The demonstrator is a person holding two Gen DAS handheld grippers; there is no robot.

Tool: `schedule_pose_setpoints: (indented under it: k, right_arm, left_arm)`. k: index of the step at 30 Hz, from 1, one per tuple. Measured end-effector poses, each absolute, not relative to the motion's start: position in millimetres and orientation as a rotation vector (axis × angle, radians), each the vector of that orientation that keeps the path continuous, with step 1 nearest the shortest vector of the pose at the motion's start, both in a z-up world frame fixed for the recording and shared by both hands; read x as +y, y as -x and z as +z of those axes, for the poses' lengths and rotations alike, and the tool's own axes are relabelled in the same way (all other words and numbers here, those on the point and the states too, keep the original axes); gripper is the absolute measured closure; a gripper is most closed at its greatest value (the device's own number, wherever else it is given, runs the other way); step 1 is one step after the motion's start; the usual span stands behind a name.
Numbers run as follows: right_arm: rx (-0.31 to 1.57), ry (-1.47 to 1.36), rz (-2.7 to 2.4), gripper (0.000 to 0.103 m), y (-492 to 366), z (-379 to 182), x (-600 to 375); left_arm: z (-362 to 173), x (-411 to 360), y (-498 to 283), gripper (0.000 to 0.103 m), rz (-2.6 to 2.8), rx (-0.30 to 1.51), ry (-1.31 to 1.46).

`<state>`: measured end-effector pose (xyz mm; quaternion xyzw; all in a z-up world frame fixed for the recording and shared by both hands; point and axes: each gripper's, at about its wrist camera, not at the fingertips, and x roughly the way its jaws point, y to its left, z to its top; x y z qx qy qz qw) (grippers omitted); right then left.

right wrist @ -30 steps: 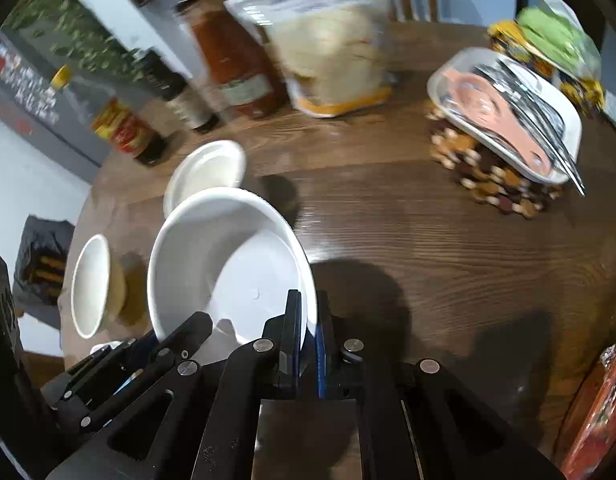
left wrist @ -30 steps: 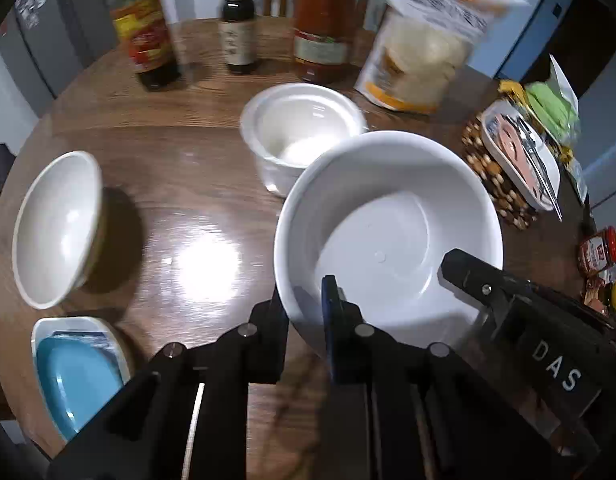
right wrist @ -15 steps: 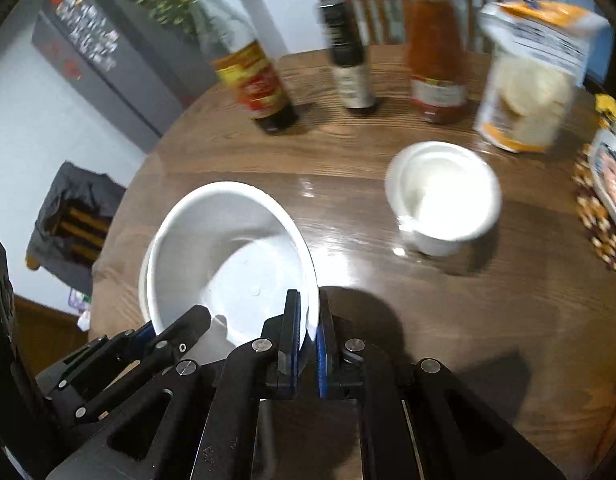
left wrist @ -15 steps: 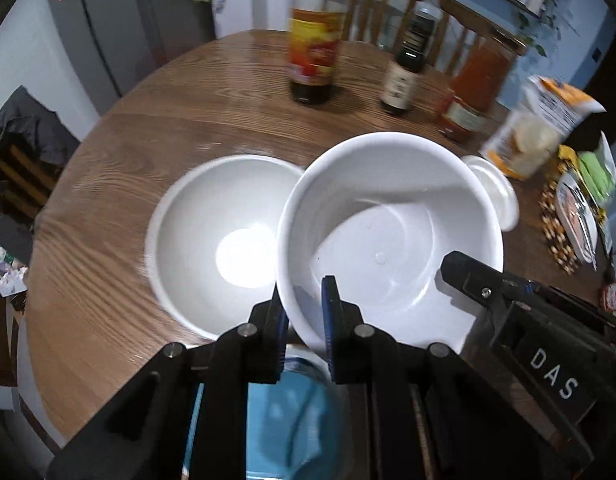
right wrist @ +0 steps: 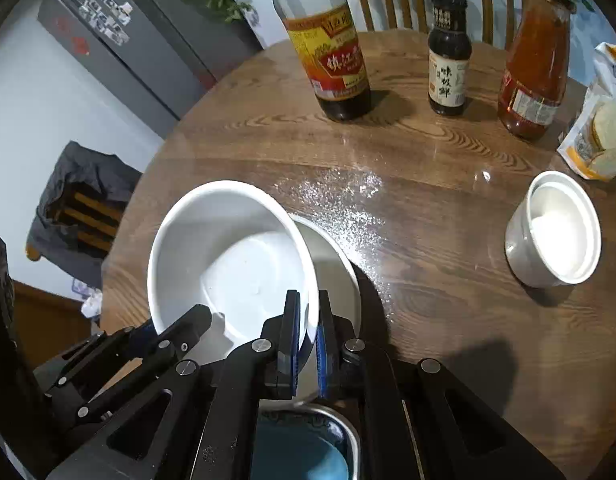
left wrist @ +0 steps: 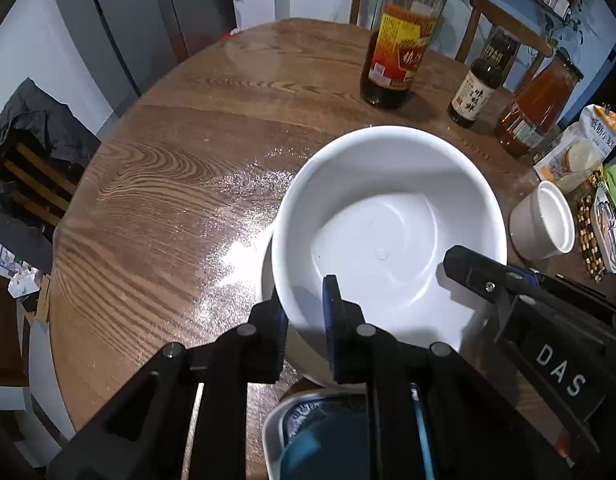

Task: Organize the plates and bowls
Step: 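Lift the smaller white bowl with the right gripper over the large white bowl, then lower the smaller white bowl into the large white bowl and open the right gripper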

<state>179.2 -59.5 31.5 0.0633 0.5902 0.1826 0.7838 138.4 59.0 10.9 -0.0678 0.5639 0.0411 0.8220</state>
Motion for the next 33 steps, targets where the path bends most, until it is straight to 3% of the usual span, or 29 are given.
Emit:
schedule_pose_setpoints:
  k: [28,30,33]
  right_arm:
    - [1.355,-0.045,0.328,0.095,-181,8,-46]
    - [1.348,-0.04,0.331,0.095,-180,10,-46]
    - [1.317,-0.005,0.328,0.095,-176,18,-43]
  left_arm:
    - [-19,56,-147,0.083,0.046,1.307,0.132]
    - [-16,56,-144,0.075,0.038,1.305,0.134]
    - [-6,54,-138,0.049,0.03,1.275,0.123]
